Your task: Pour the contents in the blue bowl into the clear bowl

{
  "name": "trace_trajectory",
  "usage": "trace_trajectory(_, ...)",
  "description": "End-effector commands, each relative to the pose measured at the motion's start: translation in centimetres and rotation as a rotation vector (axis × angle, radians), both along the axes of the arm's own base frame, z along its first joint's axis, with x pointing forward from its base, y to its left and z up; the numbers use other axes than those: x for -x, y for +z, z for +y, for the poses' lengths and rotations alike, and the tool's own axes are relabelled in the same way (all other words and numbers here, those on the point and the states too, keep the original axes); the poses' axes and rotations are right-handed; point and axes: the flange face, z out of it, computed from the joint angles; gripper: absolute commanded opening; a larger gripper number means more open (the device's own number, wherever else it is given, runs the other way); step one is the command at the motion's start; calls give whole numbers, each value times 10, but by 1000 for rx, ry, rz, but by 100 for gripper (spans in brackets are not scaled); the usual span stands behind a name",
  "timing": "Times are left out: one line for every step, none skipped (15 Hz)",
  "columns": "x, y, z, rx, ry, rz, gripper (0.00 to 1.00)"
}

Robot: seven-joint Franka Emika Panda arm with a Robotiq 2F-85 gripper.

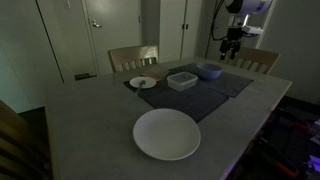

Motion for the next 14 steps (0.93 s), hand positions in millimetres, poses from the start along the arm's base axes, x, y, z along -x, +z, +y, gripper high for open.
trace_trajectory(-9,-18,-16,-103,-11,-3,100)
trace_trajectory(-9,-23,-18,-114,-18,-9,100)
trace_trajectory(-10,-27,-20,-122,-23,-16,100)
trace_trajectory(-10,-30,-21,-127,-29,-23,100)
trace_trajectory(-11,-34,-20,-133,-36,-27,100)
trace_trajectory(-11,-38,-18,-137,-44,-29,100)
trace_trajectory(-12,-41,-17,-143,-50,-29,100)
trace_trajectory(-12,-44,-15,-150,-52,-27,100)
trace_trajectory(-12,-46,-13,-154,-57,-27,100)
trace_trajectory(-13,-47,-12,-157,-63,-28,100)
trace_trajectory(-13,-48,-10,-159,-68,-30,100)
trace_trajectory(-13,-50,-10,-158,-76,-34,100)
trace_trajectory(-13,-51,-10,-160,-81,-36,92)
trace_trajectory(-13,-52,-10,-158,-83,-37,73)
